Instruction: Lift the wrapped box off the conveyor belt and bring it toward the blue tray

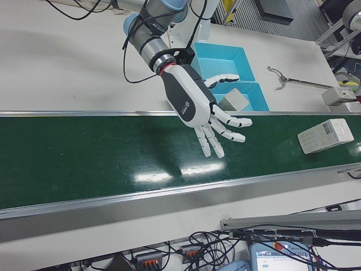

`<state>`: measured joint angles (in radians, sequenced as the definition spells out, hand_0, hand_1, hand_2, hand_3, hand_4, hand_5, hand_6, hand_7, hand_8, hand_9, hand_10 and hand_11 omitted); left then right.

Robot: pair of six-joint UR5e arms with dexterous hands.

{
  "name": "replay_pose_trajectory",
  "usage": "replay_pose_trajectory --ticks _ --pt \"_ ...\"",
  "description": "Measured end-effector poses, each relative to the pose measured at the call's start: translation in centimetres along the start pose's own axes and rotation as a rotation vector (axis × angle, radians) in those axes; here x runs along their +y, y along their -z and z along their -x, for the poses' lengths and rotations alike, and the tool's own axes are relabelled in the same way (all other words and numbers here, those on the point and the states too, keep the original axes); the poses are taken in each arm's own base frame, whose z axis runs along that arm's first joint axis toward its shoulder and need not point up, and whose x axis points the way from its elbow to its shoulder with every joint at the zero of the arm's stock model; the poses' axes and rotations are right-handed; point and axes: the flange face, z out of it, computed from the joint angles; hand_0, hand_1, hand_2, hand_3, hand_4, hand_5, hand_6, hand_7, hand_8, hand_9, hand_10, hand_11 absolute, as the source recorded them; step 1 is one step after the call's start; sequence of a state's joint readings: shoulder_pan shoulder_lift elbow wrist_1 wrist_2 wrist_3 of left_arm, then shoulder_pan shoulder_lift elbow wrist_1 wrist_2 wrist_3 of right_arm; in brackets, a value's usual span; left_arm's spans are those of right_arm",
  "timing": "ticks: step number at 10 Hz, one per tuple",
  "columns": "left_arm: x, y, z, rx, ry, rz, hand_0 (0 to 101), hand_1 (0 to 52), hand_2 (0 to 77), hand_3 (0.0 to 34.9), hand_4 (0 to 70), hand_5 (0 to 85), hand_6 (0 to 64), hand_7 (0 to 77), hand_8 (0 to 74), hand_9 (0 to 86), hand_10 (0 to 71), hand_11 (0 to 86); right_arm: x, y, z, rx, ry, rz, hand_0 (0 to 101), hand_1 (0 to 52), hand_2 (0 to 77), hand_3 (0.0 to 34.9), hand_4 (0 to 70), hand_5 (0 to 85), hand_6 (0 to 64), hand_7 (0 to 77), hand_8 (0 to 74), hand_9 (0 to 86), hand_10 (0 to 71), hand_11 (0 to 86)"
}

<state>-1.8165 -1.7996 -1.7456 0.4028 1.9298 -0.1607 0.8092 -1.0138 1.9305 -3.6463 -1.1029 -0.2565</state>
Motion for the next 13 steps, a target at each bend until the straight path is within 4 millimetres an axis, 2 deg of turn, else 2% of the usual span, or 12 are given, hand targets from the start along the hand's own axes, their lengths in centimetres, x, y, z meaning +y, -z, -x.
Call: replay_pose_trajectory --ticks 2,3,5,6,7,9,10,12,13 --pt "0.0 0.0 0.0 0.000 0.000 0.000 0 0.0 0.5 0.0 0.5 0.5 0.5 0.5 0.5 0.0 0.5 0.0 0.0 0.0 -0.3 0.004 -0.001 -0.001 42 10.4 18.0 30.0 9.8 28.4 0.0 19.6 0.0 4.9 2.2 4.4" --pt "0.0 0.0 0.0 0.000 0.000 0.000 0 0.0 0.5 0.0 0.5 0.5 0.5 0.5 0.0 0.5 0.5 0.0 0.2 -0.1 -0.6 0.008 -0.004 0.001 43 12.5 18.0 30.1 8.7 25.6 0.0 19.6 0.0 4.9 2.2 4.4" --pt "0.0 0.0 0.0 0.000 0.000 0.000 0 0.0 1.1 0.0 0.5 0.5 0.5 0.5 0.5 0.5 0.5 0.0 0.5 -0.2 -1.1 0.014 -0.008 0.006 44 12.5 18.0 29.9 7.1 25.1 0.0 18.0 0.0 4.9 1.1 3.8" --pt "0.0 0.0 0.0 0.000 0.000 0.000 0 0.0 1.1 0.0 0.5 0.5 0.5 0.5 0.5 0.5 0.5 0.0 0.5 -0.1 -1.2 0.016 -0.007 0.004 44 12.5 15.8 29.9 7.1 25.1 0.0 18.0 0.0 4.9 1.1 3.8" --pt "0.0 0.0 0.0 0.000 0.000 0.000 0 0.0 1.1 0.0 0.5 0.5 0.5 0.5 0.5 0.5 0.5 0.0 0.3 0.0 -1.2 0.017 -0.005 0.001 43 10.9 14.7 30.0 1.1 21.3 0.0 18.0 0.0 4.9 1.1 2.2" --pt "0.0 0.0 0.0 0.000 0.000 0.000 0 0.0 1.1 0.0 0.5 0.5 0.5 0.5 0.5 0.0 0.5 0.0 0.1 0.0 -1.1 0.017 -0.002 -0.005 43 12.0 15.3 30.0 2.2 22.9 0.0 18.0 0.0 4.9 1.1 2.2" --pt "0.0 0.0 0.0 0.000 0.000 0.000 0 0.0 0.5 0.0 0.5 0.5 0.5 0.5 0.5 0.0 0.5 0.0 0.0 0.0 -1.1 0.016 0.000 -0.007 43 12.0 16.9 29.9 7.6 24.5 0.0 18.5 0.0 4.9 1.1 2.2" --pt "0.0 0.0 0.0 0.000 0.000 0.000 0 0.0 0.5 0.0 0.5 0.5 0.5 0.5 0.5 0.0 0.0 0.0 -0.4 -0.1 -0.9 0.012 0.005 -0.015 43 12.0 16.9 29.9 7.1 24.5 0.0 18.5 0.0 4.9 1.1 2.2" --pt "0.0 0.0 0.0 0.000 0.000 0.000 0 0.0 1.1 0.0 0.5 0.5 0.0 0.5 0.5 0.0 0.5 0.0 -0.6 -0.2 -0.7 0.008 0.009 -0.020 43 9.8 17.5 30.1 7.1 24.0 0.0 18.5 0.0 4.9 1.1 2.2"
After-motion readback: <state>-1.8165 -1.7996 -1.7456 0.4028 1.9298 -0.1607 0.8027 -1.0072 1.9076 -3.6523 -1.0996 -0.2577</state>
